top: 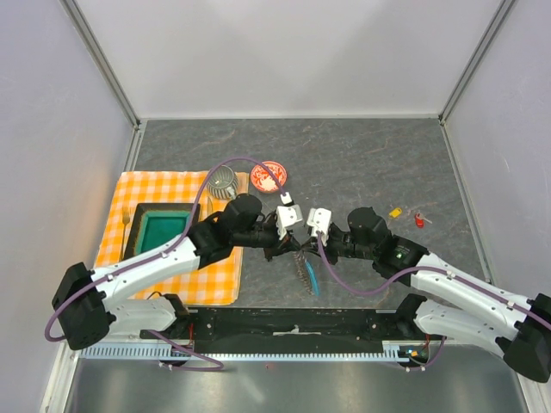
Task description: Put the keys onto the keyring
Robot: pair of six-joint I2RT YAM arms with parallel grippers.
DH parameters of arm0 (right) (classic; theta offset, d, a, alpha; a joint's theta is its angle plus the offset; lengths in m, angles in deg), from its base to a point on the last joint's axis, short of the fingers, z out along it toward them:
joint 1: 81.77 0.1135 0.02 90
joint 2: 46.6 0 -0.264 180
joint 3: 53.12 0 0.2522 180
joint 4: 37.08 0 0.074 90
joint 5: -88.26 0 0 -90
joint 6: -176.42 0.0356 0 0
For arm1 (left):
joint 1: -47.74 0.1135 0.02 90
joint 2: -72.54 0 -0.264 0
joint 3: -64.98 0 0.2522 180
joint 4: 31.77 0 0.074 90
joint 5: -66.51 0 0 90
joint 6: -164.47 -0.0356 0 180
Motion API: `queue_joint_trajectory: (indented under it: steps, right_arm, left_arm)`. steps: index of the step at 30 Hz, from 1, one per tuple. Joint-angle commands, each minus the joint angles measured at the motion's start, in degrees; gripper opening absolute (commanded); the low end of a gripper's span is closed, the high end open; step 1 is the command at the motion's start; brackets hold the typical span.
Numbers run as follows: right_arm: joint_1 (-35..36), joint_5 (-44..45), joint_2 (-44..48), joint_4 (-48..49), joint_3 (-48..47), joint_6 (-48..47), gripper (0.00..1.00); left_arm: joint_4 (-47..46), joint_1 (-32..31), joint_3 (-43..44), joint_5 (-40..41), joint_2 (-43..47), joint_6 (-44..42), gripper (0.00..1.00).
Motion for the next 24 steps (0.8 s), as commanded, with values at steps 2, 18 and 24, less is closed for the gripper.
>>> queue_joint_trajectory:
  steps: [2, 18, 24]
  right_arm:
    - [0.5, 4.6, 3.9, 3.7, -0.8, 3.5, 0.3]
    - [0.5, 3.9, 8.2, 3.7, 4.6, 12.1, 0.36]
    - [0.8, 2.2, 10.8, 3.4, 7.5, 17.7, 0.36]
  left_arm:
    - [-11.2, -0.3, -6.1, 1.2, 3.2, 0.5, 0.02]
    - [-46.5, -0.2, -27.0, 5.4, 10.2, 8.8, 0.02]
    - [-49.1, -0.2, -27.6, 6.2, 10.0, 8.8, 0.02]
